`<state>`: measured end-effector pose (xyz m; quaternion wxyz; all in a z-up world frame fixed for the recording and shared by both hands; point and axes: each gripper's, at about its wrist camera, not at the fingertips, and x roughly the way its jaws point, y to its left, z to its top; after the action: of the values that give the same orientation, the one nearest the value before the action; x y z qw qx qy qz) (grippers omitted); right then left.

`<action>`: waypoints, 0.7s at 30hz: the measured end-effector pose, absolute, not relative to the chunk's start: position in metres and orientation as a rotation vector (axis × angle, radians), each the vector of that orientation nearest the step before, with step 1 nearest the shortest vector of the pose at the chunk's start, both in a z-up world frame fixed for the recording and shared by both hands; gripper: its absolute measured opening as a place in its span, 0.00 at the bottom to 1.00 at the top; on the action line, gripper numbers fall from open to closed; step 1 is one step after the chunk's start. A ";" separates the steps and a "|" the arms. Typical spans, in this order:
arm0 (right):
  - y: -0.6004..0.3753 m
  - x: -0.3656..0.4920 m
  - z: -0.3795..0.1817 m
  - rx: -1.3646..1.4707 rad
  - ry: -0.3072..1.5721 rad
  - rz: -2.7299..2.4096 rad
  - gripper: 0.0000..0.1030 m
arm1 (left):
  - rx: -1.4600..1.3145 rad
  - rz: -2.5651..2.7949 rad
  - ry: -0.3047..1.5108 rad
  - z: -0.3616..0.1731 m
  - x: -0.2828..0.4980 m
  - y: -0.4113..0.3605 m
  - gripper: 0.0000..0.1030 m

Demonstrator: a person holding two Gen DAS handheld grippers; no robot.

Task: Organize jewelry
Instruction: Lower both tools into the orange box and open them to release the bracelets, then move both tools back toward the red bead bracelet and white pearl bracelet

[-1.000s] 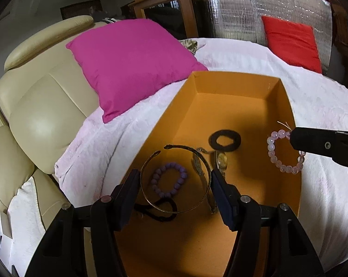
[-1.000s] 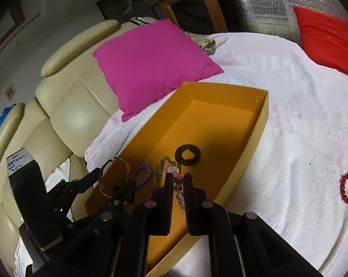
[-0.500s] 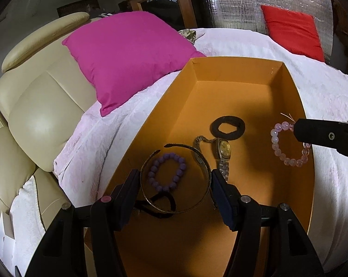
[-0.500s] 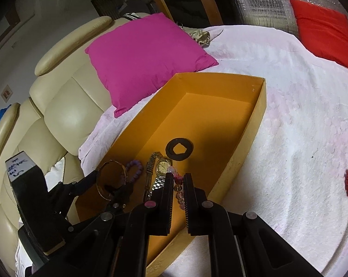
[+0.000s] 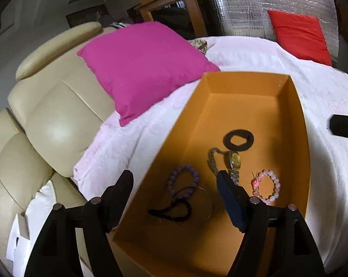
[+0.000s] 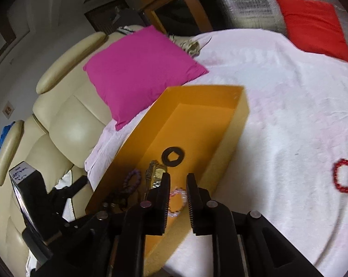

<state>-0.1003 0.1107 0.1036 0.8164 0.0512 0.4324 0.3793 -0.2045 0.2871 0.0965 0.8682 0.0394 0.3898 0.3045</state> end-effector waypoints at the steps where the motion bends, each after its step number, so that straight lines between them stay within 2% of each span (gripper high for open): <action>1: 0.098 -0.100 0.107 0.115 0.915 0.790 0.24 | 0.091 0.647 0.811 0.101 -0.207 0.286 0.76; 3: 0.078 -0.099 0.111 0.125 0.905 0.757 0.31 | 0.103 0.657 0.808 0.105 -0.209 0.284 0.77; 13: -0.030 -0.110 0.138 0.187 0.840 0.625 0.36 | 0.207 0.587 0.702 0.163 -0.219 0.215 0.77; 15: -0.048 -0.115 0.147 0.198 0.814 0.610 0.48 | 0.228 0.562 0.669 0.176 -0.220 0.197 0.78; 16: -0.059 -0.119 0.152 0.210 0.794 0.601 0.50 | 0.236 0.548 0.653 0.183 -0.220 0.188 0.78; 21: -0.095 -0.132 0.175 0.204 0.728 0.567 0.51 | 0.271 0.470 0.579 0.214 -0.223 0.144 0.80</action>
<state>-0.1320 -0.0954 0.1752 0.8903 0.0984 0.3508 0.2733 -0.2227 0.1443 0.2140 0.9223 0.1318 0.2819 0.2290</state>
